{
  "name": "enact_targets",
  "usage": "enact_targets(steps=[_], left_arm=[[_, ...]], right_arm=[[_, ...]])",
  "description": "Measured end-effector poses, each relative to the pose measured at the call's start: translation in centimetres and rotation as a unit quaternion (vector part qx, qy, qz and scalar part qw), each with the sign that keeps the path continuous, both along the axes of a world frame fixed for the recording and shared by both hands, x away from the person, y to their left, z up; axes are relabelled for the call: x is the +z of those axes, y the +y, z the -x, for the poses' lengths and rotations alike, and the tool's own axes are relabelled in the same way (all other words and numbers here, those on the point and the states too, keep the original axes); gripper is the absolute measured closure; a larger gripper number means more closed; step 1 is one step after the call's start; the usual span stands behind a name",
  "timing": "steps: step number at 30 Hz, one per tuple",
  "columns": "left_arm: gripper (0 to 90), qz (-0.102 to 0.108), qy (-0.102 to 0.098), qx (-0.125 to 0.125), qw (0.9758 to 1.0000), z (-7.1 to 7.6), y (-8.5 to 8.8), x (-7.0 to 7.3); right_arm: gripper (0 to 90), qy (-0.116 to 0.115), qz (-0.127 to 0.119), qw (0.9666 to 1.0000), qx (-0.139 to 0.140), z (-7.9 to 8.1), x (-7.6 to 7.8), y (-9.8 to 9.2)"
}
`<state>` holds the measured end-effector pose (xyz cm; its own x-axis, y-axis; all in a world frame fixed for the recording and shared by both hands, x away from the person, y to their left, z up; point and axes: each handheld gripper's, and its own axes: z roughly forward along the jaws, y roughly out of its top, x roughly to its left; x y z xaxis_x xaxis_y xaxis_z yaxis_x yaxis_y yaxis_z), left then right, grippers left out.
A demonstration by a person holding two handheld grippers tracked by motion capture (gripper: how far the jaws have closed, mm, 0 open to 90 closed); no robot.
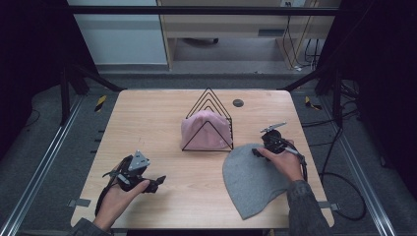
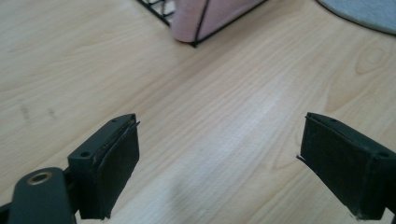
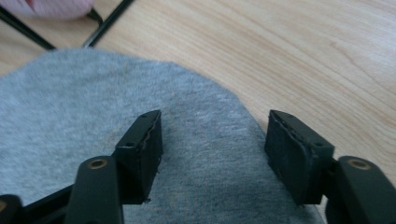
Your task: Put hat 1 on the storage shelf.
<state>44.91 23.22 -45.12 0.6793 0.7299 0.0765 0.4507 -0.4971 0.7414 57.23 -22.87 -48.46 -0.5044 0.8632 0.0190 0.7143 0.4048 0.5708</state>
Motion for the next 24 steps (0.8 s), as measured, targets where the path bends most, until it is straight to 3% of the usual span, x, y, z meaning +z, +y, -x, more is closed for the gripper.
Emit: enact_targets(steps=[3,5,6,10,11,15,17,21,24], left_arm=[[11.5,0.015,-0.001,0.02,0.9997,-0.2,0.6,0.2],[11.6,0.013,0.002,0.025,0.9996,-0.5,0.8,0.0],[11.6,0.013,0.003,0.027,0.9996,-0.6,0.9,-0.1],[11.8,0.007,0.001,0.027,0.9996,-0.8,0.8,-0.2],[11.7,0.006,-0.001,0.027,0.9996,-0.9,0.8,-0.2],[11.7,0.013,0.004,0.025,0.9996,-1.1,0.9,-0.3],[11.1,0.028,0.009,0.024,0.9993,-1.3,1.3,-0.4],[9.6,0.05,0.02,0.017,0.9984,-1.5,1.9,-0.5],[9.4,0.112,0.045,0.006,0.9926,-1.7,2.3,-0.6]], right_arm=[[41.8,-0.003,0.006,1.0,0.002,0.0,0.0,0.1],[51.6,-0.001,0.008,0.9999,0.01,0.2,0.1,0.0],[51.6,-0.001,0.008,0.9999,0.01,0.2,0.1,0.0],[72.9,0.004,0.005,0.9997,0.022,0.6,0.3,-0.2],[82.0,0.005,-0.004,0.9995,0.03,1.0,0.3,-0.3],[85.0,0.003,-0.014,0.9992,0.038,1.6,0.5,-0.4],[85.4,0.005,-0.018,0.9991,0.039,2.2,0.9,-0.4],[85.6,-0.019,-0.034,0.9978,0.054,3.8,2.4,-0.1],[85.7,-0.037,-0.039,0.996,0.071,4.8,3.6,0.3]])
